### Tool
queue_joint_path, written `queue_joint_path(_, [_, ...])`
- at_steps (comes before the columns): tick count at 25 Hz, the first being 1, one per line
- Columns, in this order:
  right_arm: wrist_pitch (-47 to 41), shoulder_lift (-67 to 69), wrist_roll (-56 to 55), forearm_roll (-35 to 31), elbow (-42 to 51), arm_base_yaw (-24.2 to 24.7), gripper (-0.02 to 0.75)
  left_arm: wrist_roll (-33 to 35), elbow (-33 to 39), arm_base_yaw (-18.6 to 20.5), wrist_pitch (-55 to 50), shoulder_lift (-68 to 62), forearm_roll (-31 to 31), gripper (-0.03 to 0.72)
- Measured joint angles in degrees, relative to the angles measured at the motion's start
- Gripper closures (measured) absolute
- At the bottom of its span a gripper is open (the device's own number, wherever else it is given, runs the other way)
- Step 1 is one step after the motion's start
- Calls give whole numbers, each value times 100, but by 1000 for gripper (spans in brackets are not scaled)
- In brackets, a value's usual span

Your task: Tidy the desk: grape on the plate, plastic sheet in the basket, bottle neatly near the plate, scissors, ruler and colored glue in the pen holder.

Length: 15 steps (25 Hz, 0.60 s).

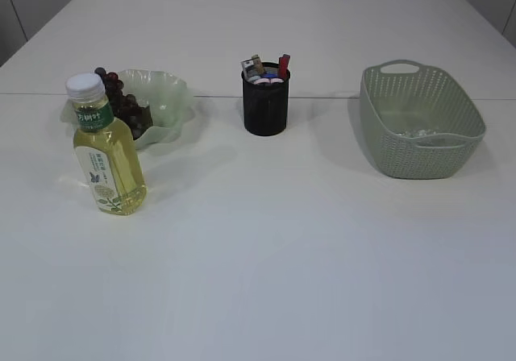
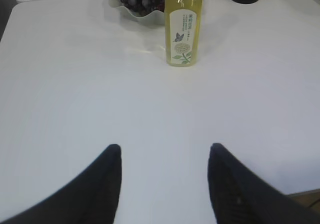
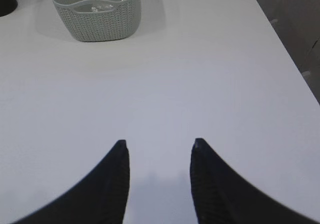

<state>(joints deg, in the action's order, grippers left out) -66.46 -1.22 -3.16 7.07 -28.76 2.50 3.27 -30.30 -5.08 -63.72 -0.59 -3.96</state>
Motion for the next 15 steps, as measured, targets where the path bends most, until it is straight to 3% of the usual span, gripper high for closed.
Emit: queue_joint_path(15, [12,0,0,-53,0,0,406,-92,0,0,0,0,80,302])
